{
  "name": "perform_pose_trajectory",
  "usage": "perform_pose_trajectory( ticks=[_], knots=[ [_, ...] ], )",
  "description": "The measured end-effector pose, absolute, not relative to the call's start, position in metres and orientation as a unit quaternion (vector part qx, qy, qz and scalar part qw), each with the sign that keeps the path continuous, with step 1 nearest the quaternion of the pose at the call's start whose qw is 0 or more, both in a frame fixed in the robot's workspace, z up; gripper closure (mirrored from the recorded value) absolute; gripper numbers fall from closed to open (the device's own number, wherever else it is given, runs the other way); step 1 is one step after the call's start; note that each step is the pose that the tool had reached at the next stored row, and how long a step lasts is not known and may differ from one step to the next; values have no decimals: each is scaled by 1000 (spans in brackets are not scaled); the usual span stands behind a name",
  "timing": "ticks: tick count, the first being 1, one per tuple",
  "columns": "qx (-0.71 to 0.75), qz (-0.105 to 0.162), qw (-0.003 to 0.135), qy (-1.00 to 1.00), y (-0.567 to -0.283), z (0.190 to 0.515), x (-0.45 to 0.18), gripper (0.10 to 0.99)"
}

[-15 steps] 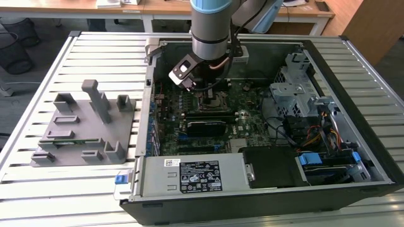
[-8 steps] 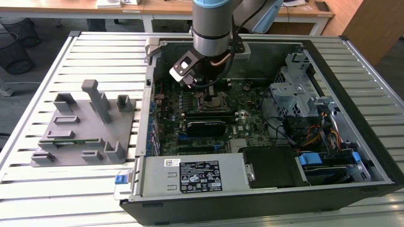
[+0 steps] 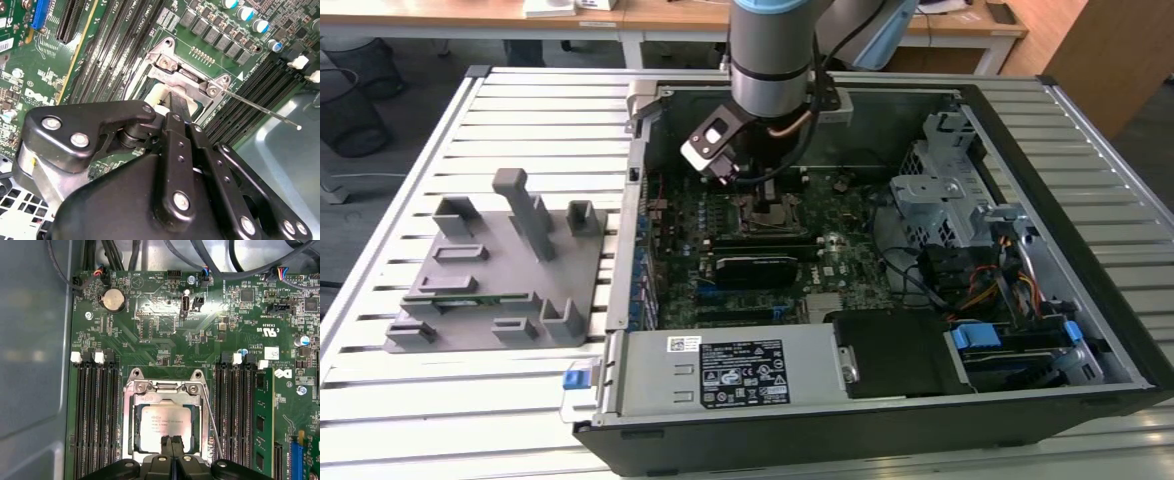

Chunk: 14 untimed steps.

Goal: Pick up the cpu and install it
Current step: 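Close the cpu cover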

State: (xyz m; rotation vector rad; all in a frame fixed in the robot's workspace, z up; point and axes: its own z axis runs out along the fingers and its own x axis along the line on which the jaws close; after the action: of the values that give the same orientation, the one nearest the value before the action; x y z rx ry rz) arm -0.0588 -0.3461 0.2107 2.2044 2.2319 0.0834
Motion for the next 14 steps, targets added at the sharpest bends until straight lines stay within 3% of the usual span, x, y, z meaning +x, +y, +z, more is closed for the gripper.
perform_pose_trajectory(
  ticks=[14],
  knots=[
    [702,27,2,711,-346,211,-56,980]
  ],
)
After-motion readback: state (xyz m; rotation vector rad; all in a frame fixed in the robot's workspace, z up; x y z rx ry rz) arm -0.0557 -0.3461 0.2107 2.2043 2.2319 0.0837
